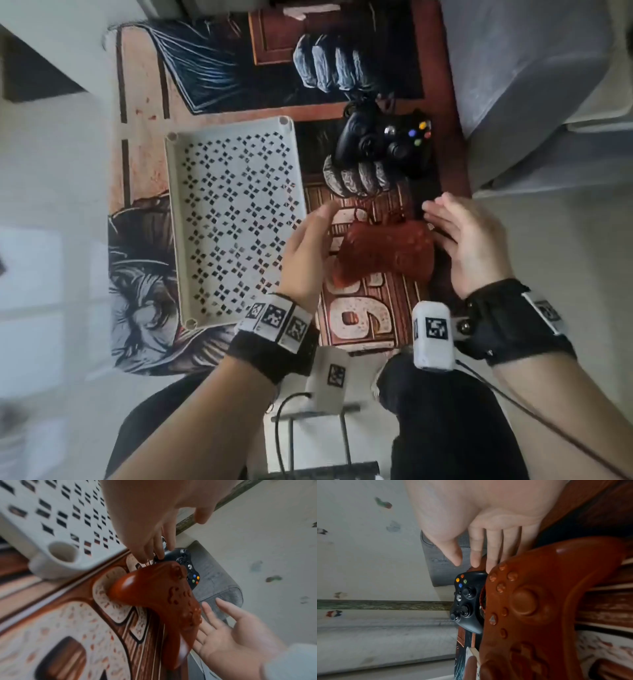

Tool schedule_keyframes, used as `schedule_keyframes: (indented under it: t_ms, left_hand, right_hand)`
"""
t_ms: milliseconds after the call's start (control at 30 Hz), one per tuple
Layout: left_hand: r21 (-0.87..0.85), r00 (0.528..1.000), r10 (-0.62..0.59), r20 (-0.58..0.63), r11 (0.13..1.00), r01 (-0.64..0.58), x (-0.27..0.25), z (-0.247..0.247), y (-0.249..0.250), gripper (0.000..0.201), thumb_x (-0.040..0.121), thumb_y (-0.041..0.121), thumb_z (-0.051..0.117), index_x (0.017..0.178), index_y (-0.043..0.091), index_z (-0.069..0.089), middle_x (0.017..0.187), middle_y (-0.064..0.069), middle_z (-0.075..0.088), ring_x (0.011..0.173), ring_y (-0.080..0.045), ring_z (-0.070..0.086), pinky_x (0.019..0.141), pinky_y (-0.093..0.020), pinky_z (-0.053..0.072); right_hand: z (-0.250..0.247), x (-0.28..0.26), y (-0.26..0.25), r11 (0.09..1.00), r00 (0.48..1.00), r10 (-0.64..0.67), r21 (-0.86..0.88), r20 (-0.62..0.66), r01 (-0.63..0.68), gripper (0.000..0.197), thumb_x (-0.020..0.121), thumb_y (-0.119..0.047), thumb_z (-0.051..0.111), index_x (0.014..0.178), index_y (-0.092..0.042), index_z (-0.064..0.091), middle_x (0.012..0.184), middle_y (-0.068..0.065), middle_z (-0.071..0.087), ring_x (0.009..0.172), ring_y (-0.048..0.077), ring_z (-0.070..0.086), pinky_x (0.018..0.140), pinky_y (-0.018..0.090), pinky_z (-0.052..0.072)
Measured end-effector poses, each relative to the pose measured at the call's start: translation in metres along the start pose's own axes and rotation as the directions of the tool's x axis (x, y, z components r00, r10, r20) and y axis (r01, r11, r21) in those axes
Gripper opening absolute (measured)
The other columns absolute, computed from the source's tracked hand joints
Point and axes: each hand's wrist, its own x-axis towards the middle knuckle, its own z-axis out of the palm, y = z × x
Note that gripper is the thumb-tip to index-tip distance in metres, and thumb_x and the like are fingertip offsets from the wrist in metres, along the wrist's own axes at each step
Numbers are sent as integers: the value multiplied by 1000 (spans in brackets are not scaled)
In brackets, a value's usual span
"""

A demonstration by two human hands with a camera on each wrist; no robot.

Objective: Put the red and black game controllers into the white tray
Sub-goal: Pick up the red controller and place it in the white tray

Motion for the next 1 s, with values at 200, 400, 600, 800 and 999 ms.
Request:
schedule_keyframes:
  t_ms: [200, 400, 600, 800, 999]
  left_hand:
    - [3, 999, 13, 45, 1000, -13, 19, 11, -29, 53, 76, 75, 50, 114, 49, 76, 134, 17, 72, 131, -11, 64, 117, -54, 44]
    - [-46, 997, 55, 53, 998, -53, 34, 6, -43, 48, 82, 68, 50, 107, 40, 80, 120, 16, 79, 118, -9, 73, 111, -51, 51]
    - [-88, 983, 155, 96, 985, -147, 36, 4, -54, 40, 91, 51, 60, 110, 23, 81, 97, 4, 85, 85, -8, 81, 85, -36, 63]
    - [-70, 961, 194, 200, 981, -183, 37, 3, -54, 39, 96, 45, 58, 87, 16, 82, 81, 0, 82, 69, -15, 77, 77, -35, 61]
    - [-15, 970, 238, 57, 971, -237, 35, 8, -58, 17, 96, 26, 65, 102, 19, 79, 74, 1, 79, 58, -15, 74, 49, -24, 55]
  right_hand:
    - [-5, 15, 24, 992, 994, -100, 84, 45, 96, 12, 94, -23, 62, 87, -20, 71, 102, 8, 78, 101, 21, 72, 80, 30, 52]
    - [-6, 23, 45, 968, 979, -185, 186, 81, 168, 20, 94, -18, 63, 77, -22, 74, 100, 9, 77, 96, 21, 72, 84, 33, 55]
    - [-9, 32, 66, 939, 942, -307, 204, 132, 277, 25, 94, -22, 63, 71, -22, 73, 98, 7, 77, 88, 19, 72, 79, 36, 59]
    - [-7, 33, 70, 921, 915, -360, 226, 181, 318, 20, 91, -25, 67, 74, -17, 75, 101, 14, 77, 92, 27, 73, 91, 50, 56]
    - [6, 18, 67, 921, 921, -376, 145, 96, 361, 17, 84, -25, 72, 74, -14, 79, 88, 16, 78, 81, 31, 74, 84, 61, 56]
